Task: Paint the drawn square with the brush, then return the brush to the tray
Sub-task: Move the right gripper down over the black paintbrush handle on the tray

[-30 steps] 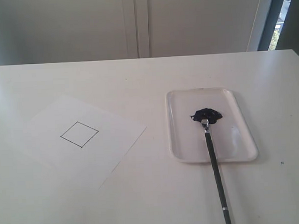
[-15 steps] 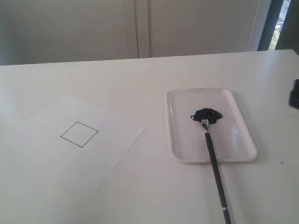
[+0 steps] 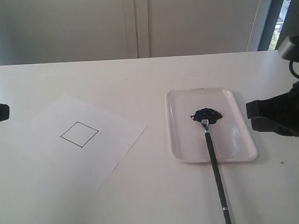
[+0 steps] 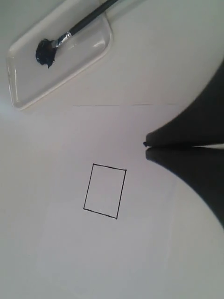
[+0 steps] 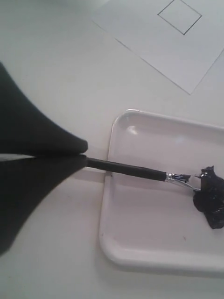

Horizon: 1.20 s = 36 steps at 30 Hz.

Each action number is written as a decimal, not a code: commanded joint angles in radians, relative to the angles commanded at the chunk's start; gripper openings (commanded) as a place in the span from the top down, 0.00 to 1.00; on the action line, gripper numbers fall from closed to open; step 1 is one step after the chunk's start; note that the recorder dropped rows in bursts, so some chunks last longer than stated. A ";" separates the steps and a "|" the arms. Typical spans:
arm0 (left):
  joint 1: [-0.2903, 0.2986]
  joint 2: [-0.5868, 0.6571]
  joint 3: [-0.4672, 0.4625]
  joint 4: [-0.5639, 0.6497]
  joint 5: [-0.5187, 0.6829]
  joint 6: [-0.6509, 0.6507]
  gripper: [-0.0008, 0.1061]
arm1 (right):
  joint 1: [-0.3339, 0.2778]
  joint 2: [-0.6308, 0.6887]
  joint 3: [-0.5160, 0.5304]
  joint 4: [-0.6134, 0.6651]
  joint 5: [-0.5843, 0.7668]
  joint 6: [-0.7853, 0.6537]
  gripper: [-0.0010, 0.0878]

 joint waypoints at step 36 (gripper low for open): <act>0.000 0.052 0.000 -0.034 -0.041 0.028 0.99 | 0.213 0.407 0.004 0.050 -0.082 0.158 0.49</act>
